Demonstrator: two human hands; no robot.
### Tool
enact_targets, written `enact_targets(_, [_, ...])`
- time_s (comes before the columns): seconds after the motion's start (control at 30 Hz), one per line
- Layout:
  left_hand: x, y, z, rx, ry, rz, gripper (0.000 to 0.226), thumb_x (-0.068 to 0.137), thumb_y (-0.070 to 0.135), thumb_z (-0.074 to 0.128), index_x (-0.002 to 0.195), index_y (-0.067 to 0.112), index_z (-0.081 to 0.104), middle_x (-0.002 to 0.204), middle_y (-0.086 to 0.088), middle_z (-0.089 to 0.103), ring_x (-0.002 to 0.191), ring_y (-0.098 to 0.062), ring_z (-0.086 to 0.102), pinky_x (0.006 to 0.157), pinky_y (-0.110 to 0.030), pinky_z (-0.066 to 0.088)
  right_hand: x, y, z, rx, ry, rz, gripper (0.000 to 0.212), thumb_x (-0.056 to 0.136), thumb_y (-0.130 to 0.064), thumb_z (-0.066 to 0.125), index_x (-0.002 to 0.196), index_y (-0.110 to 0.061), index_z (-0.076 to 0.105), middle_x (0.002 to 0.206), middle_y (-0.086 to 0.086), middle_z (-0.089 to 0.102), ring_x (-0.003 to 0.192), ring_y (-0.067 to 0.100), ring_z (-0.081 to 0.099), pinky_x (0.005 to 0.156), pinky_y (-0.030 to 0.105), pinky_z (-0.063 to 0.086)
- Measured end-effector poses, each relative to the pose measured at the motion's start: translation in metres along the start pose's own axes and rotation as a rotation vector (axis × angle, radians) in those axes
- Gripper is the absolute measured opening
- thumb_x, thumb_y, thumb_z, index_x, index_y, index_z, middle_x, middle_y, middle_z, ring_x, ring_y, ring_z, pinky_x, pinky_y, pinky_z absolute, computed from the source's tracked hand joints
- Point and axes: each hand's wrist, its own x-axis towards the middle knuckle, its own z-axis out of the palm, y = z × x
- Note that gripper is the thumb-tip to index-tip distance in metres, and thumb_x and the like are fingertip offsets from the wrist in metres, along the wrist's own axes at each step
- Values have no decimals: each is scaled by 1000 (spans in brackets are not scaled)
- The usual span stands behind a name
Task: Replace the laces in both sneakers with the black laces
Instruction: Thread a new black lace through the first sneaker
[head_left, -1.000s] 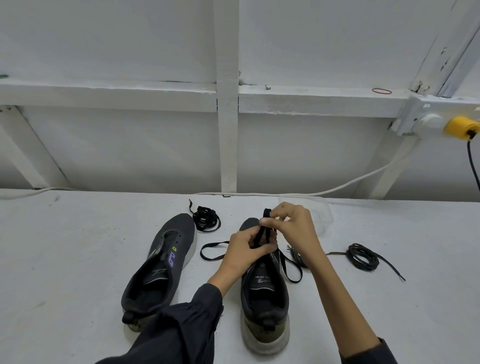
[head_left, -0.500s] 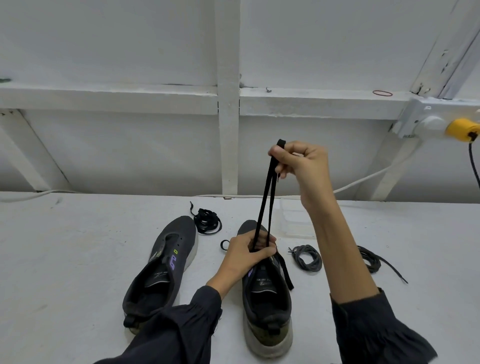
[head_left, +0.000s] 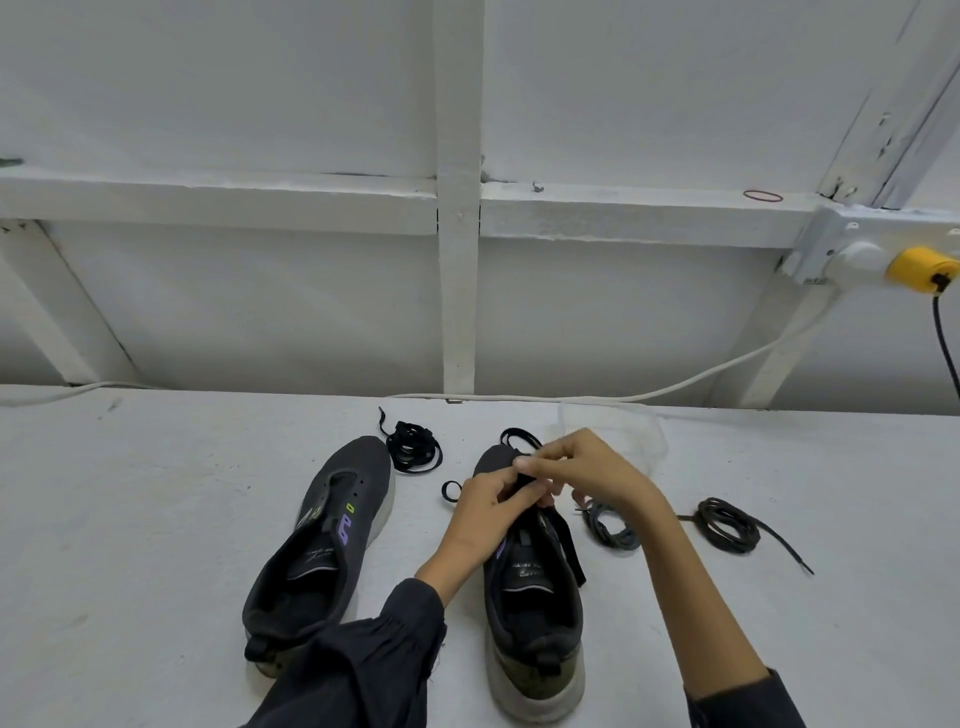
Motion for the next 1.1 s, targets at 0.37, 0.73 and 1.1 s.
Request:
enact_targets(0.37, [0,-3,-2,33,-37,27,15,81,15,76,94,22,72,90,1,75,88,-14,71,85,-24,53,-3,-18,11,502,249,-147,19,86,3,65,69,6,58,52,5,51,43,14,42,48,22,38])
enact_targets(0.73, [0,-5,-4,-52,-65,14,18,82,9,76,97,17,71,94,-8,75,91,-19,70,89,-24,53,22,-81,-42,813,406,-339,14,87,6,62,76,-2,63,68,7,54,52,12,48,48,18,40])
enact_targets(1.1, [7,8,-7,-73,-91,-17,19,95,16,61,100,0,71,92,-12,75,90,-18,71,87,-25,53,16,-8,-25,-120,-147,128,51,89,-50,63,88,0,73,79,9,74,76,21,70,62,29,55])
